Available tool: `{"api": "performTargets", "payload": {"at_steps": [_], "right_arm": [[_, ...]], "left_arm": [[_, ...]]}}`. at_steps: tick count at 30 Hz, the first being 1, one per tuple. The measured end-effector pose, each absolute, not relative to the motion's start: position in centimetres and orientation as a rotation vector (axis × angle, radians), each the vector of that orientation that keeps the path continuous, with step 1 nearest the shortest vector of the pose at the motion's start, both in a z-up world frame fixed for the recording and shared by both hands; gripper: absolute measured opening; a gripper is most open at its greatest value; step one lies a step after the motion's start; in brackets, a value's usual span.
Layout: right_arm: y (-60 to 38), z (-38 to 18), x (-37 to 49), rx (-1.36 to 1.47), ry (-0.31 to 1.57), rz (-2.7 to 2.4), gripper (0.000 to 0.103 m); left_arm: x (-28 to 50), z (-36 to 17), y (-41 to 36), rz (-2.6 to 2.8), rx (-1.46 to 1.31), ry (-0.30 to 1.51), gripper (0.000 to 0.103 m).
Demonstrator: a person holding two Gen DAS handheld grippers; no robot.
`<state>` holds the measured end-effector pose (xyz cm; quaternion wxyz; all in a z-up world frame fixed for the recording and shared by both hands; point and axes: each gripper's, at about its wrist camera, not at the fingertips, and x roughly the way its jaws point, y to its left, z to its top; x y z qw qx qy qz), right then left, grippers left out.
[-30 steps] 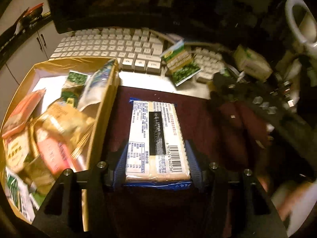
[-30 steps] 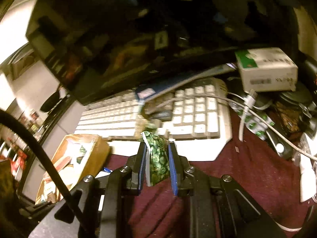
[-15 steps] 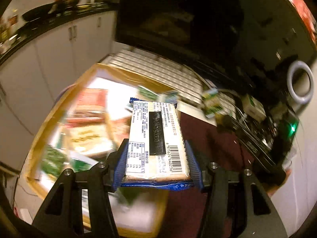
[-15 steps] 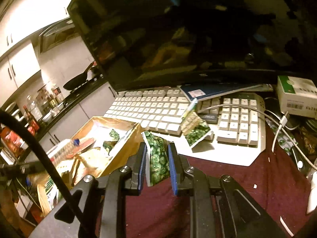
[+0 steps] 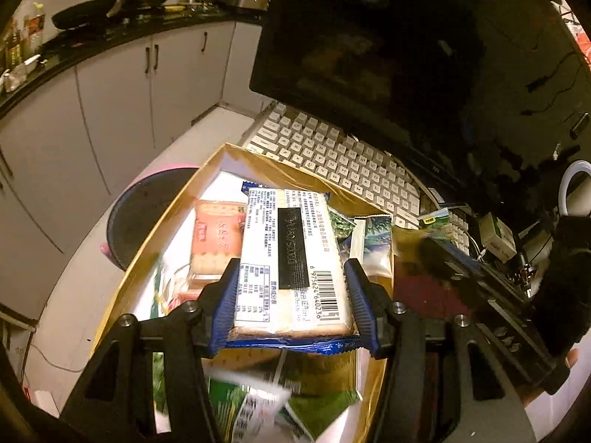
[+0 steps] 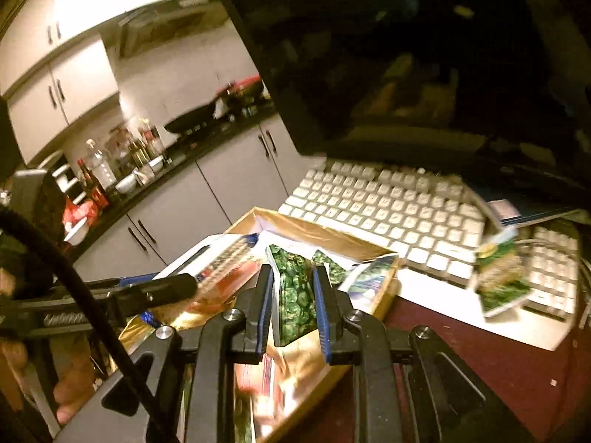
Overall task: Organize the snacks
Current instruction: 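Carry the biscuit pack into the tray with the left gripper while the right drops the pea bag there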
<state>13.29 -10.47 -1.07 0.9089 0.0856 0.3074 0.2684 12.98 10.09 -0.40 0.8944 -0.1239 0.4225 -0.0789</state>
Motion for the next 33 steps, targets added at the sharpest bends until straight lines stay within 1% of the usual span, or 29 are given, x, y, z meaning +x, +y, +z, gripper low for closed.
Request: {"api": "performTargets", "payload": {"at_steps": [4, 8, 11, 14, 15, 16, 17, 18, 19, 20, 24, 26, 33], "right_arm": [[-8.5, -3.1, 16.4, 0.165, 0.727, 0.497, 0.017], [-7.5, -3.6, 16.8, 0.150, 0.724, 0.481, 0.017], [-7.2, -4.2, 17.1, 0.151, 0.754, 0.488, 0.019], [-7.6, -4.5, 17.2, 0.203, 0.791, 0.556, 0.024], [-8.2, -4.3, 16.9, 0.233, 0.792, 0.575, 0.030], [-8.7, -4.1, 16.6, 0.254, 0.783, 0.580, 0.043], [-9.3, -3.7, 16.3, 0.269, 0.769, 0.579, 0.050], [-10.3, -3.1, 15.7, 0.286, 0.745, 0.570, 0.060], [-11.1, -2.7, 15.2, 0.296, 0.724, 0.565, 0.061], [-12.3, -2.2, 14.6, 0.307, 0.703, 0.559, 0.061], [-16.2, -2.0, 13.1, 0.332, 0.667, 0.506, 0.061], [-18.6, -2.7, 12.4, 0.348, 0.662, 0.449, 0.061], [-23.3, -4.6, 12.8, 0.396, 0.710, 0.292, 0.061]], "left_arm": [[15.1, -1.8, 9.9, -0.126, -0.216, 0.903, 0.057], [16.2, -3.0, 10.2, -0.113, -0.219, 0.926, 0.057], [16.6, -3.6, 10.0, -0.109, -0.212, 0.939, 0.057], [16.4, -3.4, 10.2, -0.111, -0.229, 0.931, 0.058], [16.3, -3.4, 10.4, -0.115, -0.246, 0.927, 0.058], [16.2, -3.2, 10.6, -0.116, -0.256, 0.922, 0.059], [16.1, -3.0, 10.7, -0.117, -0.264, 0.914, 0.065], [15.7, -2.7, 10.7, -0.121, -0.270, 0.902, 0.069], [15.4, -2.3, 10.7, -0.122, -0.271, 0.892, 0.074], [15.1, -2.0, 10.5, -0.122, -0.267, 0.877, 0.075], [13.2, -0.4, 9.3, -0.137, -0.254, 0.820, 0.075], [12.0, 0.1, 8.4, -0.149, -0.265, 0.800, 0.078], [9.2, 0.3, 4.1, -0.201, -0.170, 0.785, 0.079]]}}
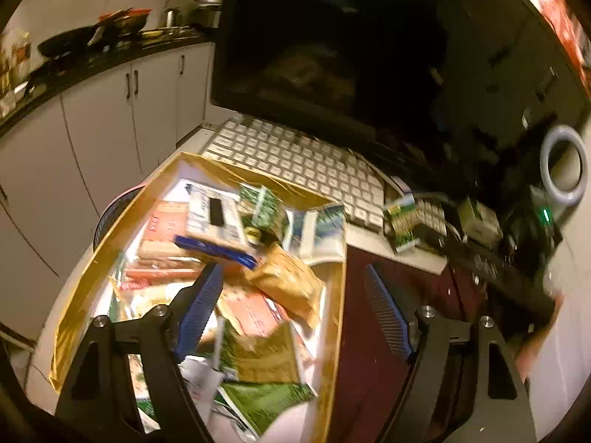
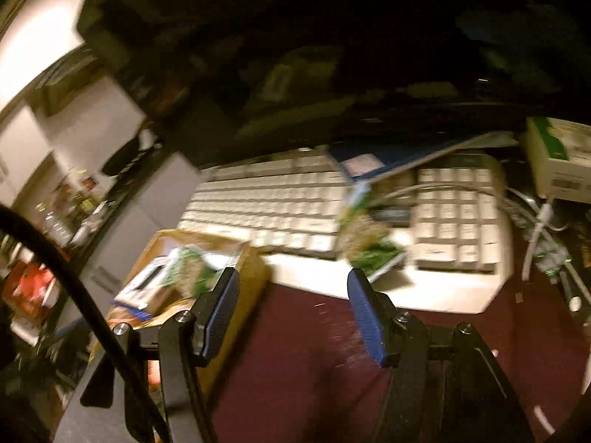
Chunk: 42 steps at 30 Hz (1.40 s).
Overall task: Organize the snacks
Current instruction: 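Carry the biscuit pack into the tray with the left gripper while the right drops the pea bag there, then grasp a small green pea sachet from the keyboard with the right gripper, then grasp a green garlic pea bag from the mat with the left gripper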
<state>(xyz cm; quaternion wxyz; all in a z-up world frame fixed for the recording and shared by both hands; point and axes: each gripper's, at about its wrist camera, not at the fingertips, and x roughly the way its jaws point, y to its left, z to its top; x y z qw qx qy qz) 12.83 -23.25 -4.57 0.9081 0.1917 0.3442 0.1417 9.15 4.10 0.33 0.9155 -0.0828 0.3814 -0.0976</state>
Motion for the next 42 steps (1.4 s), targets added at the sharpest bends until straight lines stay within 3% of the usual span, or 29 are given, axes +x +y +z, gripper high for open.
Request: {"api": "performTargets", "payload": {"at_steps": [12, 14, 16, 24, 42], "right_arm": [[-23.7, -5.1, 16.5, 0.277, 0.714, 0.117, 0.059], [-23.4, -5.6, 16.7, 0.261, 0.726, 0.112, 0.051], [-23.4, -6.2, 17.0, 0.255, 0.745, 0.091, 0.034], [-24.0, -6.6, 16.4, 0.301, 0.777, 0.137, 0.008], [-24.5, -8.5, 5.9, 0.336, 0.895, 0.323, 0.008]], "left_arm": [[7.4, -0.1, 3.2, -0.135, -0.091, 0.767, 0.079], [7.2, 0.0, 3.2, -0.129, -0.089, 0.761, 0.079], [7.0, 0.1, 3.2, -0.129, -0.087, 0.757, 0.079], [7.1, 0.1, 2.9, -0.132, -0.081, 0.755, 0.079], [7.6, -1.9, -1.6, -0.324, -0.075, 0.882, 0.079]]}}
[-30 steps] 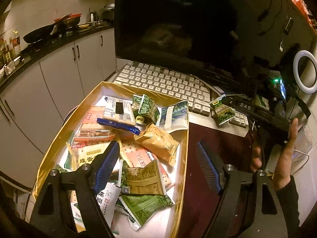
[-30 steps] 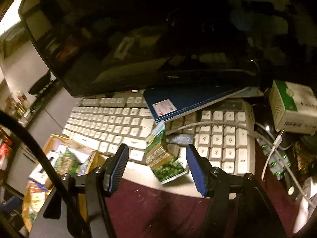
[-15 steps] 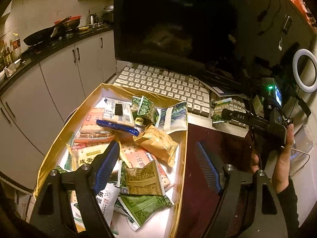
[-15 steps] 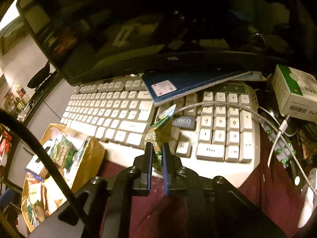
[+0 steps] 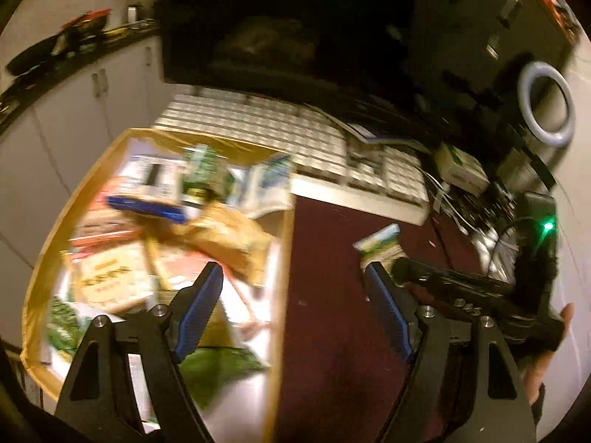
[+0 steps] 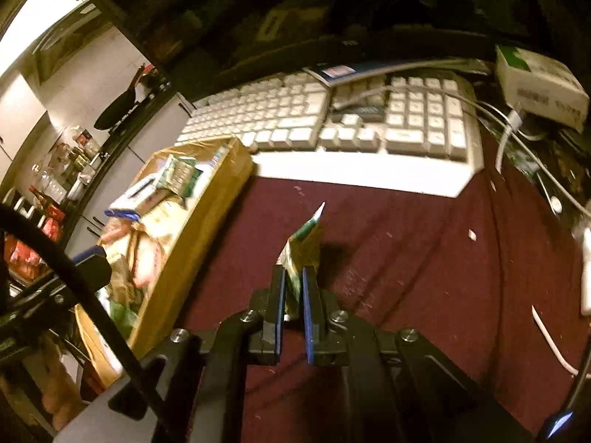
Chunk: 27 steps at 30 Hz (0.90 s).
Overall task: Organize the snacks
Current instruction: 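Grasp a green garlic pea bag from the mat with the left gripper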
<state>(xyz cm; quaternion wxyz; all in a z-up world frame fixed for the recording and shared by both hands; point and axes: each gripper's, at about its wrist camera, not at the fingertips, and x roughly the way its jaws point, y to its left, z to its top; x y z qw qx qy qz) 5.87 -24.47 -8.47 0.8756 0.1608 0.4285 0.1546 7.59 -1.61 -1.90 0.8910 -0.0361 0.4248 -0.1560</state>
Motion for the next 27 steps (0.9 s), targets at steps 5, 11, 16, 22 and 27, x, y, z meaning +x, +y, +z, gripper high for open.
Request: {"api": "performTargets", "payload": {"at_steps": [5, 11, 16, 22, 27], "right_arm": [[-25.5, -9.5, 5.8, 0.383, 0.886, 0.307, 0.010], [-25.1, -10.6, 4.4, 0.409, 0.863, 0.347, 0.032], [-25.1, -10.8, 4.3, 0.425, 0.833, 0.343, 0.032], [-25.1, -11.4, 4.6, 0.427, 0.830, 0.341, 0.023], [-24.6, -11.2, 4.4, 0.405, 0.815, 0.350, 0.015]], "left_arm": [[8.5, -3.2, -5.0, -0.417, -0.050, 0.962, 0.079], [12.2, -5.5, -8.6, -0.448, -0.051, 1.083, 0.079], [14.2, -7.4, -11.9, -0.465, 0.006, 1.147, 0.057], [14.5, -8.7, -12.6, -0.488, -0.047, 1.189, 0.028], [13.5, -8.4, -12.4, -0.477, -0.019, 1.154, 0.025]]}}
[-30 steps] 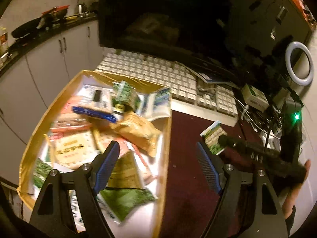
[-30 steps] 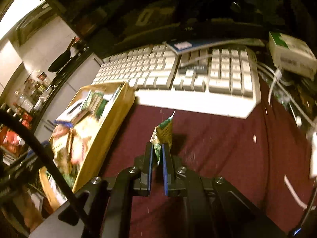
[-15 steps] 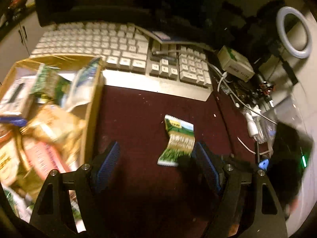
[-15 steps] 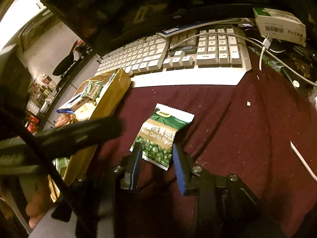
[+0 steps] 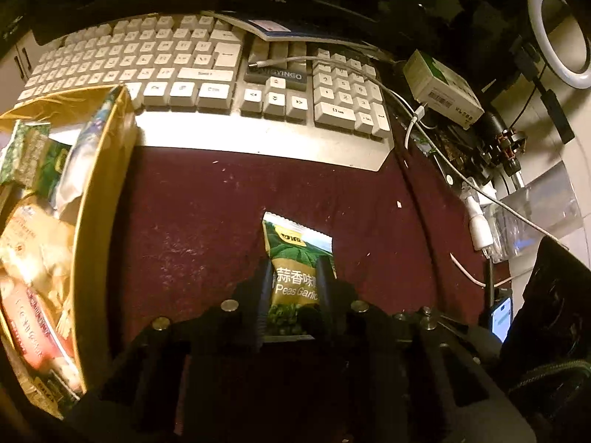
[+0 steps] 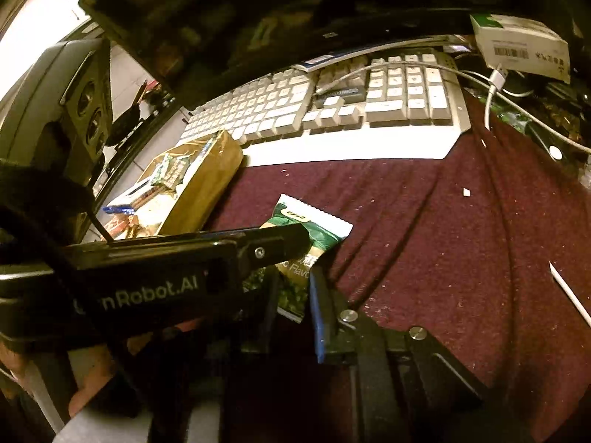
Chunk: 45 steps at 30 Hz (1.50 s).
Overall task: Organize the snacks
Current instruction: 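Grasp a green garlic pea bag from the mat with the left gripper, then place the garlic pea bag in the tray with the left gripper while the right drops its sachet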
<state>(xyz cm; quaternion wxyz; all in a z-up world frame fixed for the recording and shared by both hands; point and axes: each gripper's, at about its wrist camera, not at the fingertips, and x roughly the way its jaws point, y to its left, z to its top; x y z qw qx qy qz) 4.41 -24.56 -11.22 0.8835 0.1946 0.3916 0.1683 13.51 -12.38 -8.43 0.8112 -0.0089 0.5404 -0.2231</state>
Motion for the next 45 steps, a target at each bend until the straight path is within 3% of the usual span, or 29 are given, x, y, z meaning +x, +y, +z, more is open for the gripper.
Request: {"api": "performTargets", "payload": {"at_steps": [6, 17, 29, 36, 38, 41, 45], "right_arm": [[-23.0, -9.8, 2.4, 0.369, 0.768, 0.399, 0.014], [-13.2, -4.5, -3.4, 0.131, 0.683, 0.647, 0.014], [-6.5, -5.1, -0.6, 0.069, 0.741, 0.766, 0.014], [-5.4, -6.4, -0.6, 0.049, 0.800, 0.751, 0.016], [-5.9, -6.5, -0.6, 0.066, 0.807, 0.755, 0.016], [-7.0, -6.2, -0.7, 0.100, 0.808, 0.742, 0.023], [-8.5, -5.2, -1.7, 0.135, 0.786, 0.700, 0.061]], "left_arm": [[11.4, -6.7, -9.4, -0.478, -0.117, 1.123, 0.023], [0.2, -2.7, 2.3, -0.363, -0.250, 0.884, 0.023], [1.1, -4.1, 10.7, -0.258, -0.413, 0.891, 0.023], [1.0, -5.7, 11.6, -0.209, -0.390, 0.926, 0.023], [1.0, -6.1, 11.9, -0.199, -0.385, 0.929, 0.030], [0.7, -6.1, 12.9, -0.246, -0.455, 0.916, 0.055], [-0.6, -5.0, 13.5, -0.202, -0.425, 0.866, 0.062]]}}
